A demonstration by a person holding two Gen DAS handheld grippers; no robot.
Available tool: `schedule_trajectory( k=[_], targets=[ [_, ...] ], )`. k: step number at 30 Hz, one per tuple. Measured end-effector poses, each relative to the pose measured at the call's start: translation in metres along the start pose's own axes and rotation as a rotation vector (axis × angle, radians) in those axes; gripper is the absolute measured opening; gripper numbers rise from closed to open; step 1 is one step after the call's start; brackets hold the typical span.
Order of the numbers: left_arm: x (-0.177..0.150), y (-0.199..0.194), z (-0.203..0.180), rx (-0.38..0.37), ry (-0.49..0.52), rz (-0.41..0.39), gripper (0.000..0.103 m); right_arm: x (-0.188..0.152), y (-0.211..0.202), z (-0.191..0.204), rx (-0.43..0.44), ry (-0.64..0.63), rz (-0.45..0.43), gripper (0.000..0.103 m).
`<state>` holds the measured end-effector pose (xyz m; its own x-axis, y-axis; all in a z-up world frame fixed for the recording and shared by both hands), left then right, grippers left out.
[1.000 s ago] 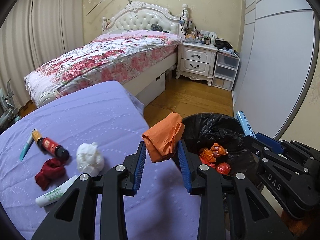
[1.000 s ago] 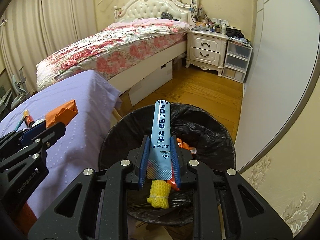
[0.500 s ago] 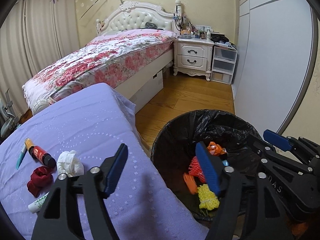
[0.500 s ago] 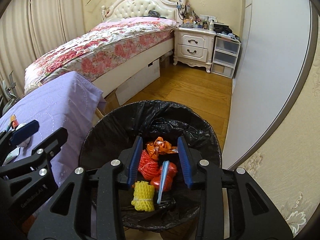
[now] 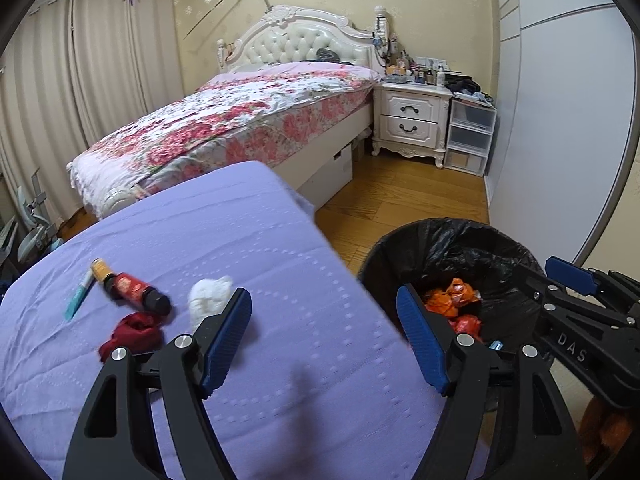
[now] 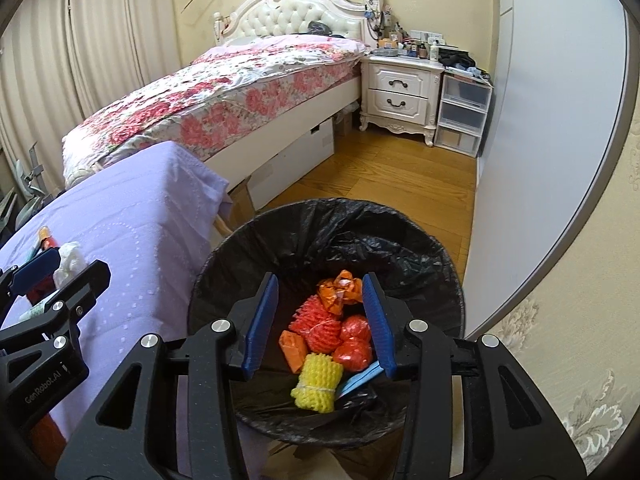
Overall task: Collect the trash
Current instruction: 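Withdraw both grippers from the bin back over the table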
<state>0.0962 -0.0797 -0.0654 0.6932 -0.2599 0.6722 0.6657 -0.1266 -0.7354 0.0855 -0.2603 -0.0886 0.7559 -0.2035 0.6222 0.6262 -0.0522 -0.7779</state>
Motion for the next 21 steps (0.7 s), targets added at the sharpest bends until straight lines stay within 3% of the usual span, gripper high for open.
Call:
schedule_trajectory(
  k=[21],
  targets=[
    [-0.052,-0.030,0.138,0.173,-0.258,0.056,0.073,-0.025,-0.015,0.111,0.139,-0.218,0.043,0.044]
  ],
)
Point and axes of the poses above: each gripper's, at about its wrist camera, not at the fingertips, and y roughly the way its jaws point, z to its left, x to its top, the point moved 1 cm from there along y, roughly the way its jaws point, and after that the axes turned 7 degrees about z, right-handed, at the moved point
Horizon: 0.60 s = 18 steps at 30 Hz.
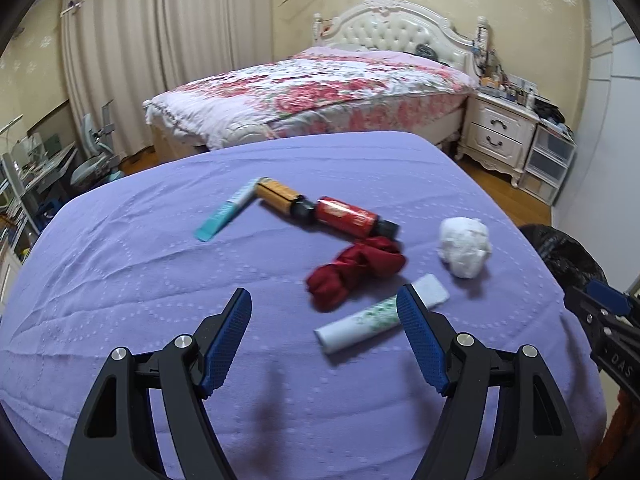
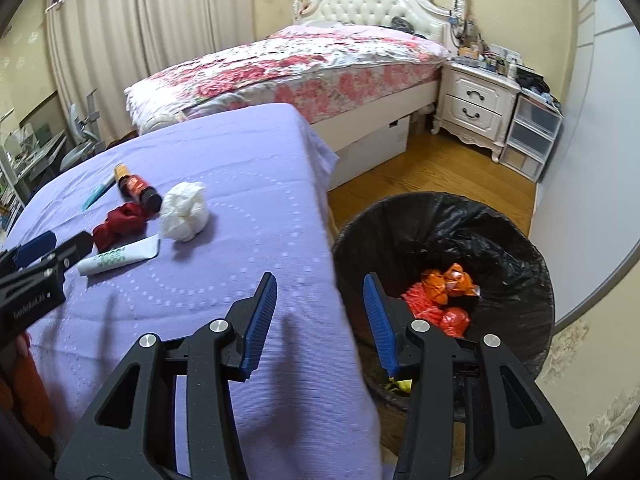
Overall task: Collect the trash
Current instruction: 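Withdraw both grippers from the bin back over the table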
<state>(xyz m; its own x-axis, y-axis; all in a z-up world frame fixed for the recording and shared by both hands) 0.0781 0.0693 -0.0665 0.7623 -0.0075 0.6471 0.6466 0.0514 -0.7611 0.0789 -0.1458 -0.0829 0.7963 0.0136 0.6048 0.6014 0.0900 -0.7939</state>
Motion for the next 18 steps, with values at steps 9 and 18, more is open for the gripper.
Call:
schedule_trajectory(
  k=[9,18],
  targets=[
    [-0.001,0.016,0.033,0.049,-0.047,0.054,0.073,0.000,0.004,0.023,0.007,-0.044,0.014,0.045],
    [-0.007,0.025,0.028,0.007,0.027,0.120,0.073,0.001,0.006,0.030,0.010,-0.060,0.020,0.045]
  ],
)
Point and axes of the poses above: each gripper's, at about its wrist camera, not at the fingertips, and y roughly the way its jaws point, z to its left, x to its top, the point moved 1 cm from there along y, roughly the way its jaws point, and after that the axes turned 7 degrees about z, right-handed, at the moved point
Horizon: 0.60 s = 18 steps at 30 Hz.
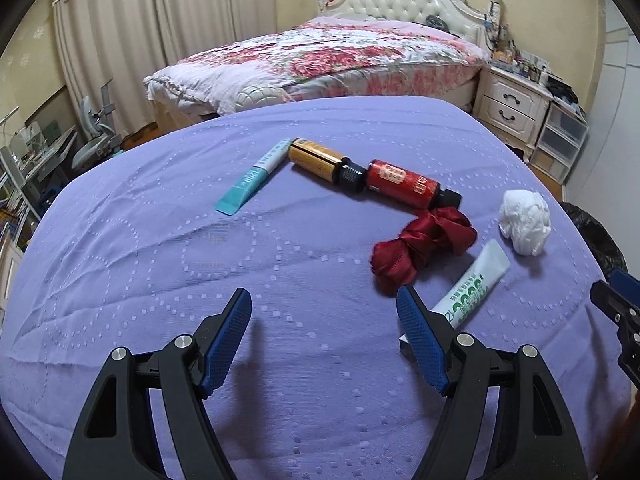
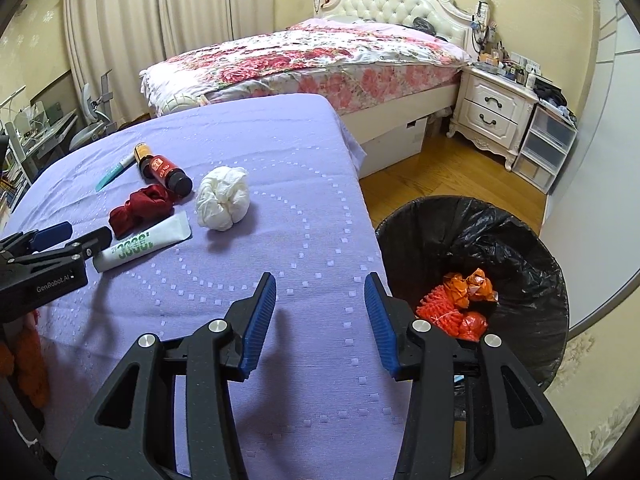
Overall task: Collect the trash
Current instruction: 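Lower the right gripper onto the white toothpaste tube and close it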
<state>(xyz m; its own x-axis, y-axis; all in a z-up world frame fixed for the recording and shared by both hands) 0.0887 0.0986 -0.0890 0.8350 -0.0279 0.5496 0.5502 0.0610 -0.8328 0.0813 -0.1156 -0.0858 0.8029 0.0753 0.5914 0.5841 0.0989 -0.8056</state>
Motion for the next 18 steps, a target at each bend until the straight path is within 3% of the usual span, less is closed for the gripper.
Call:
schedule_trajectory(
  k=[18],
  targets=[
    [-0.018,-0.009,-0.043,-0.123,0.102,0.040,0.073,0.001,-0.006,0.008,0.005,-0.013,-0.010,0.046]
  ],
)
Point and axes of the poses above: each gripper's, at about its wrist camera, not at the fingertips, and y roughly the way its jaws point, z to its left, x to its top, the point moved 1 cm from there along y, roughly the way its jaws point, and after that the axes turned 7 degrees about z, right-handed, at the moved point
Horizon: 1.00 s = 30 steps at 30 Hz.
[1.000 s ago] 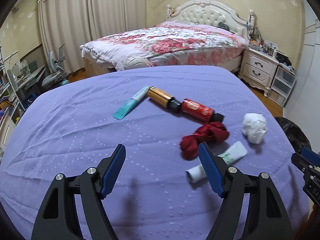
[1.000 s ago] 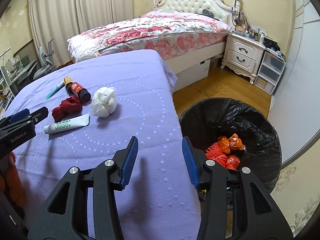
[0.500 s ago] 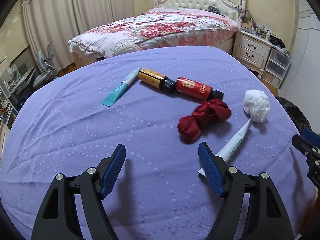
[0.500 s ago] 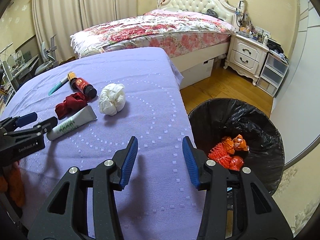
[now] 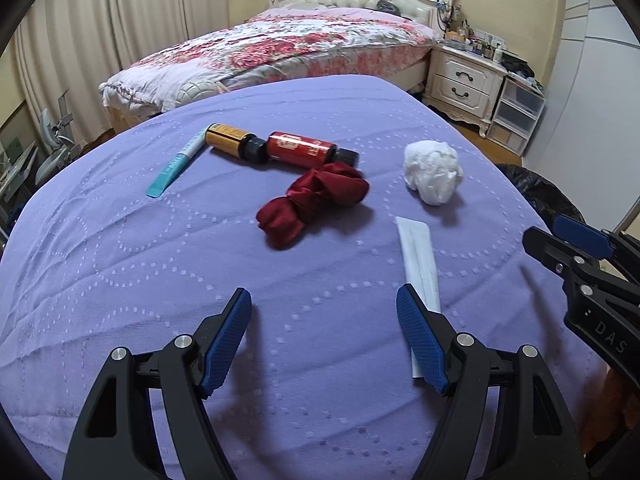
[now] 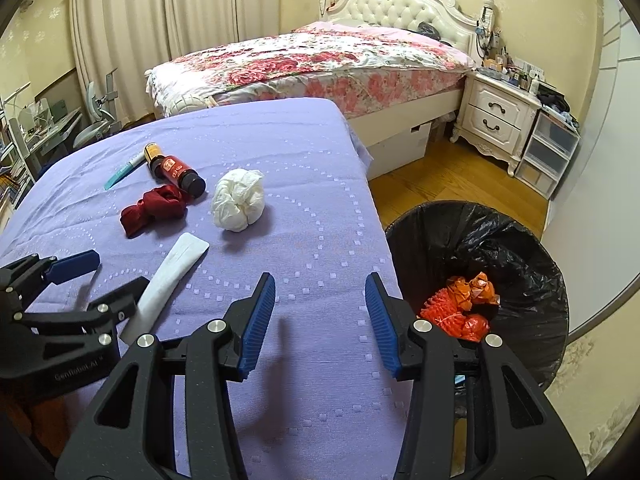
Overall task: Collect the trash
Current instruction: 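Lower the right gripper onto the white toothpaste tube and close it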
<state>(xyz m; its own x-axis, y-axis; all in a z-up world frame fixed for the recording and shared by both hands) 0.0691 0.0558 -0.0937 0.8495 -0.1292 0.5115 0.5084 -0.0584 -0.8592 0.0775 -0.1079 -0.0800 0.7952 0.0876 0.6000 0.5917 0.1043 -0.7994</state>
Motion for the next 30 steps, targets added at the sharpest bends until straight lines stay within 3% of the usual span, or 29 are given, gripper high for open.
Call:
schedule_trajectory(
  k=[8,12,14,21,25,28,30],
  targets=[
    [-0.004,-0.010,0.015,0.027,-0.035,-0.028,0.073,0.000,-0.003,0.012,0.022,-0.022,0.000,0.046],
    [-0.012,-0.016,0.035,0.072,-0.076,-0.050,0.073,0.001,-0.002,0.031,0.048,-0.052,0.006,0.047],
    [-0.015,-0.019,0.046,0.085,-0.102,-0.055,0.073,0.002,0.000,0.043,0.064,-0.065,0.014,0.054],
    [-0.023,-0.025,0.084,0.115,-0.189,-0.070,0.073,0.006,0.009,0.081,0.115,-0.107,0.053,0.054],
    [-0.027,-0.028,0.095,0.117,-0.212,-0.080,0.073,0.005,0.020,0.093,0.092,-0.127,0.088,0.054],
    [-0.028,-0.028,0.100,0.106,-0.227,-0.080,0.073,0.002,0.021,0.094,0.075,-0.136,0.095,0.045],
    [-0.028,-0.027,0.102,0.099,-0.231,-0.078,0.073,0.001,0.020,0.092,0.066,-0.139,0.097,0.028]
  ],
)
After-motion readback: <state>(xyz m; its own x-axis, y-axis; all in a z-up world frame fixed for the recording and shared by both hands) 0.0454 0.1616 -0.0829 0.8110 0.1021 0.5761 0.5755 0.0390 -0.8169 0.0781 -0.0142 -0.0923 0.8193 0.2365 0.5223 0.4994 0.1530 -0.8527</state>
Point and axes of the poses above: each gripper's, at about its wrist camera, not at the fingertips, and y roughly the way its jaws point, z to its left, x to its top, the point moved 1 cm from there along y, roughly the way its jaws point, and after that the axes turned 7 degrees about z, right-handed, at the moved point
